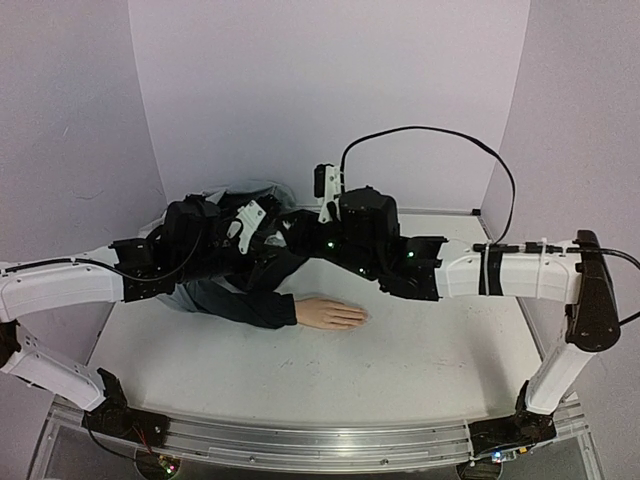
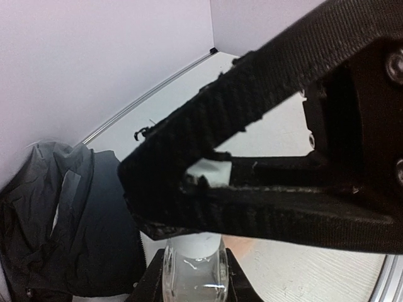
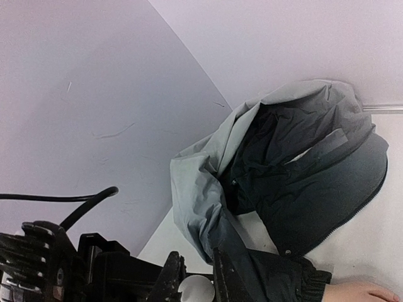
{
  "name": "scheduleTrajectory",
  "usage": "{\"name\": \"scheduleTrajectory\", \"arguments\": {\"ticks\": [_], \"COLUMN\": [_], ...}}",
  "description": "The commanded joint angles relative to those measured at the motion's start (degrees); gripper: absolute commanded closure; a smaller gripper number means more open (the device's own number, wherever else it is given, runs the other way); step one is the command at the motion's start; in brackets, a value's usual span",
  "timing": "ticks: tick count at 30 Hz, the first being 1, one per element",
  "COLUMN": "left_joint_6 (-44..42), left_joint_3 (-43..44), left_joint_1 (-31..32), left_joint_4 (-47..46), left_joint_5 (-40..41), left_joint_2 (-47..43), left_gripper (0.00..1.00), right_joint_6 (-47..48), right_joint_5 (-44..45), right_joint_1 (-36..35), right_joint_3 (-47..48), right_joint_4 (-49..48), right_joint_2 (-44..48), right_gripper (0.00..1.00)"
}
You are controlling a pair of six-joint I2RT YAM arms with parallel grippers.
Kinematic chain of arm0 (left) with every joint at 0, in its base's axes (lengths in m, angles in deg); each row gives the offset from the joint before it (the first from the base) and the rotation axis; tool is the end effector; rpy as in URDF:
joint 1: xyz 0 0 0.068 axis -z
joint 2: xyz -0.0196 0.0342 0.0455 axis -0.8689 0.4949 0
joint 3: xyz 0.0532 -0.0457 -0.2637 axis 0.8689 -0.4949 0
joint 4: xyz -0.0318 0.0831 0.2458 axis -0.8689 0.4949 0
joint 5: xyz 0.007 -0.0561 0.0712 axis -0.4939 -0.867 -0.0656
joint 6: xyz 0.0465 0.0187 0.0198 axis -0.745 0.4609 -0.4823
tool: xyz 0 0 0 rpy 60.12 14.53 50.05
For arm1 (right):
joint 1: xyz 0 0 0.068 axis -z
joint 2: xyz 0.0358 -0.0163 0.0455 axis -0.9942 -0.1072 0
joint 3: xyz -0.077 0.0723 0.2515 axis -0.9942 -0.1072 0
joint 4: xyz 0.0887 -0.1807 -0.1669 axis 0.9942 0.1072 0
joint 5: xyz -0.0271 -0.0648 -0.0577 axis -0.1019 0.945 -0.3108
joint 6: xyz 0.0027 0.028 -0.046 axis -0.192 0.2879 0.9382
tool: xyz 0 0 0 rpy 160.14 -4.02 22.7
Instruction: Paint the nails
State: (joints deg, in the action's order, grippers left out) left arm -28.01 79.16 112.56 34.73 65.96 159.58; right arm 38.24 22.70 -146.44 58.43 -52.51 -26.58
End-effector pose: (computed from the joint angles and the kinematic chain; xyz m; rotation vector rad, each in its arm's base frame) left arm 0.1826 -0.2307 0.3106 0.9236 1.7380 -0.4383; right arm 0.1988 0.3652 0.3558 -0.1094 1.4810 1.2897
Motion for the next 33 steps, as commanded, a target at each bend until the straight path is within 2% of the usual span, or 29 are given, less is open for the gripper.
{"name": "scheduleTrajectory", "arguments": {"ticks": [1, 3, 6, 10, 13, 15, 19, 25, 28, 33], "left_joint_6": [2.67, 3.61, 4.89, 6.09, 8.20, 9.59, 12.65, 16.18, 17.82, 16.48], "left_joint_3": [-1.53, -2.05, -1.98, -1.09, -0.04, 0.76, 3.09, 9.39, 11.02, 11.07], "left_joint_1": [-0.64, -0.64, -0.64, -0.68, -1.27, -2.82, -6.76, -6.92, -5.97, -3.58], "left_joint_4": [-9.22, -8.70, -7.88, -6.19, -5.44, -5.33, -5.40, -5.33, -5.32, -5.33], "left_joint_5": [1.12, 0.38, 0.22, -0.50, -5.62, -14.46, -34.57, -62.13, -68.01, -69.27], "left_joint_2": [-2.96, -3.00, -3.01, -2.69, -2.57, -2.61, -1.90, 4.24, 7.76, 8.84], "left_gripper": [1.00, 1.00, 1.00, 1.00, 1.00, 1.00, 1.00, 1.00, 1.00, 1.00], "right_joint_6": [4.97, 6.23, 8.04, 9.78, 9.15, 9.20, 10.45, 8.81, 7.24, 4.43], "right_joint_5": [-1.90, -2.46, -2.36, -3.34, -15.92, -22.81, -32.95, -46.55, -51.71, -56.05], "right_joint_1": [-1.78, -1.14, -0.70, 1.00, 6.69, 9.86, 13.28, 13.92, 13.82, 13.87], "right_joint_3": [-3.62, -5.79, -9.18, -14.87, -18.15, -20.04, -22.60, -23.98, -23.68, -22.62], "right_joint_4": [2.10, 2.23, 2.55, 2.92, 2.90, 2.42, 0.20, -8.13, -12.84, -18.48], "right_joint_2": [8.12, 11.39, 16.25, 22.55, 25.69, 27.30, 28.82, 27.07, 24.89, 21.70], "right_gripper": [0.70, 0.55, 0.38, 0.19, 0.10, 0.03, 0.02, 0.03, 0.08, 0.23]}}
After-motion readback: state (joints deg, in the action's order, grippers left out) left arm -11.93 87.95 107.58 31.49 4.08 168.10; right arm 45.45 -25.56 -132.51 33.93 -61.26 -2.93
